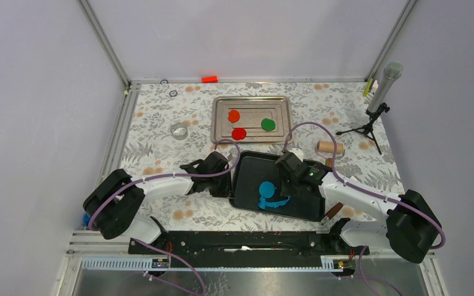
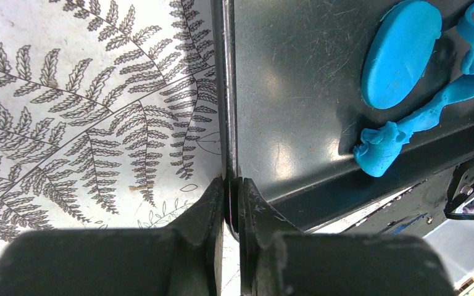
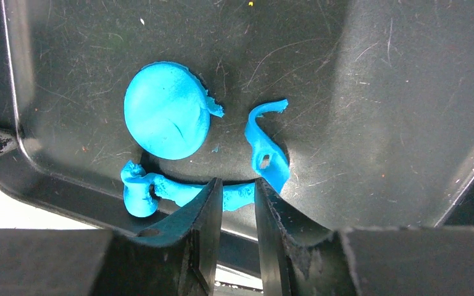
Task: Roll out the dumpling wrappers from the dough
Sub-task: Remove the dumpling wrapper from the work surface.
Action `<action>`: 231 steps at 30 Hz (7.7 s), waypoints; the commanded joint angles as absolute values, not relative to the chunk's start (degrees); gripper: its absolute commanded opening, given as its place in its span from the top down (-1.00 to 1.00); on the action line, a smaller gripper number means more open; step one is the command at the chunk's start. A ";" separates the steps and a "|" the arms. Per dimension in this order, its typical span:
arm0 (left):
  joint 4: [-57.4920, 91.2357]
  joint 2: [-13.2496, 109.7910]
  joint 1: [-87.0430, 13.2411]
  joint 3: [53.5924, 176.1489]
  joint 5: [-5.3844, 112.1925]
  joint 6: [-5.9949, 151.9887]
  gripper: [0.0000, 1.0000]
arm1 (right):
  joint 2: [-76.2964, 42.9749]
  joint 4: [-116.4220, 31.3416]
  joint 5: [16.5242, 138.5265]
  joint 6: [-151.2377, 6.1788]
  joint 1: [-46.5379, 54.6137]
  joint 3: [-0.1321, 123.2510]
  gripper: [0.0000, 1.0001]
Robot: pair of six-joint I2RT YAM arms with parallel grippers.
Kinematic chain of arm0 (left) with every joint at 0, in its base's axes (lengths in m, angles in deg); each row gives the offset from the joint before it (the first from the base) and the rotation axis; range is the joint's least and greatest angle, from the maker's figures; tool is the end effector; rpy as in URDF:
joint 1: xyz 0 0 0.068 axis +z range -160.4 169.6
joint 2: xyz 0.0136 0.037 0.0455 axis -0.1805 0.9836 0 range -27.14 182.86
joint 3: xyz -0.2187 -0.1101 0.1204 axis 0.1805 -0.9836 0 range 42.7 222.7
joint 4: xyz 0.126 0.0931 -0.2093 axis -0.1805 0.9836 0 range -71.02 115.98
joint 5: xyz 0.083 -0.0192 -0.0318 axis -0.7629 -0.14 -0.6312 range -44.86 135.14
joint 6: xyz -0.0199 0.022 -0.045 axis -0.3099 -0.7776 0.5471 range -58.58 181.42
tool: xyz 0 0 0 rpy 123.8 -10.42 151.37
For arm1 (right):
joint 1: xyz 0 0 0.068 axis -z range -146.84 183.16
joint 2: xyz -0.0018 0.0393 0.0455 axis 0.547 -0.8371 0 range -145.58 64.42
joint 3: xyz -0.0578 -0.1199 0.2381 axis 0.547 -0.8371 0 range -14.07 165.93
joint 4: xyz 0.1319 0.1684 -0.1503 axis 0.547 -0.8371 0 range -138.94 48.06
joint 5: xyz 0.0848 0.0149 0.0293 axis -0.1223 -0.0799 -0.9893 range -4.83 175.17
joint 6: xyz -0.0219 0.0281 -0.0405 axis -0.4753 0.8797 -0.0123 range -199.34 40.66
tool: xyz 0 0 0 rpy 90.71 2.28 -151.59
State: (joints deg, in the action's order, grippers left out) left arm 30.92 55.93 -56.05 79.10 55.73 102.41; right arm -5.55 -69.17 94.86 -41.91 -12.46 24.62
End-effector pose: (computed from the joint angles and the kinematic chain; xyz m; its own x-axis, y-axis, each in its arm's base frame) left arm 0.1748 -0.1880 0.1456 -0.9554 0.0549 -0.2902 0.1896 0.8674 -0.4600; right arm 0.1631 0.1582 0.1926 -0.8644 -0.0265 -0.5021 -0.1480 0.9678 0.2036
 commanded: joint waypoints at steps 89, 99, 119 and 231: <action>37.65 58.62 -56.54 76.73 53.84 98.96 1.00 | -18.68 -59.00 98.35 -43.77 -11.20 26.42 1.00; 37.87 58.39 -56.51 76.79 53.82 98.95 1.00 | -20.65 -58.71 98.49 -44.36 -10.13 28.10 1.00; 37.92 58.56 -56.53 76.92 54.08 98.70 1.00 | -20.31 -56.59 97.25 -43.74 -6.14 28.55 1.00; 38.19 59.40 -56.49 77.42 54.10 98.28 1.00 | -21.54 -52.15 94.80 -42.87 -6.03 26.67 1.00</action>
